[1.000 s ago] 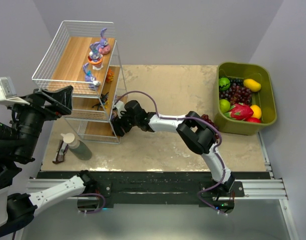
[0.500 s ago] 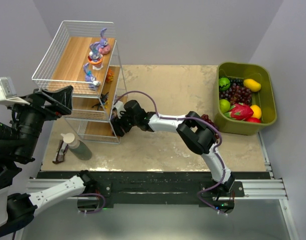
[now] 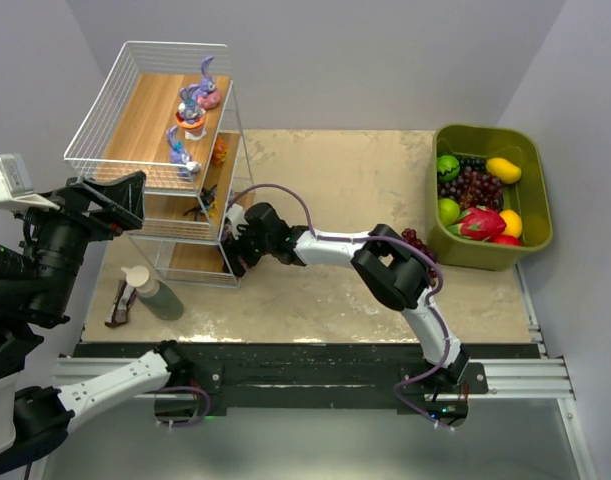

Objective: Place and organize the plastic toys onto the shelf

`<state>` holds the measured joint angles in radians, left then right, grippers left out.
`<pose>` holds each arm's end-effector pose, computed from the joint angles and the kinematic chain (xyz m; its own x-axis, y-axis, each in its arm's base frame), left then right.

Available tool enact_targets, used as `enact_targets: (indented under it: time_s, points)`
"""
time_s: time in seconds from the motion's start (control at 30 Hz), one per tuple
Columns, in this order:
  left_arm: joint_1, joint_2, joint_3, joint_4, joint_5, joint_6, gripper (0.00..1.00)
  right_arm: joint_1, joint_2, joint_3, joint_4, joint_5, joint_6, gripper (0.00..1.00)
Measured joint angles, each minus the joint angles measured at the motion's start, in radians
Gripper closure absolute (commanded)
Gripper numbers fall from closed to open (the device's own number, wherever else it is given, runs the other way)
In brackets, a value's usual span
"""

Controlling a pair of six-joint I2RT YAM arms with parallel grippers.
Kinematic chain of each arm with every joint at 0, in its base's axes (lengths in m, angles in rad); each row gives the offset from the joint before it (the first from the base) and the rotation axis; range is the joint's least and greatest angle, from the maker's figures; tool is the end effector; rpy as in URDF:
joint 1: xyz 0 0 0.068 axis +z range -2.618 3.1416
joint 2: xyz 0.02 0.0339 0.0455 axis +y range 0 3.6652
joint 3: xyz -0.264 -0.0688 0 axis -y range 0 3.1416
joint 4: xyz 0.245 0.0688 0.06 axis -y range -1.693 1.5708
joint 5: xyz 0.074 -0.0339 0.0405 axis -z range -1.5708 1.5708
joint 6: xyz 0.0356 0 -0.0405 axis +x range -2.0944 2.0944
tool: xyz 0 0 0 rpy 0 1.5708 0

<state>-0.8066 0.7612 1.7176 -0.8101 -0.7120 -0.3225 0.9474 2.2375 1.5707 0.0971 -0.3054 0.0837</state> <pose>0.0313 0.0010 0.5451 0.0642 -0.4137 -0.9081 0.1261 0.9061 -0.4039 0.2854 0.4153 0.1584 -0.3909 -0.4070 -0.8256 -0.8926 0.3866 0.2320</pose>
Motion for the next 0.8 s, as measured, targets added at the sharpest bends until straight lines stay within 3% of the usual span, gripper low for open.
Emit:
enact_targets:
  time_s: [0.47, 0.8]
  points:
    - [0.000, 0.000, 0.000, 0.000, 0.000, 0.000, 0.00, 0.002, -0.004, -0.008, 0.011, 0.033, 0.007, 0.27]
    - [0.000, -0.001, 0.003, 0.000, 0.000, 0.000, 0.00, -0.010, -0.092, -0.102, 0.073, 0.075, 0.079, 0.26]
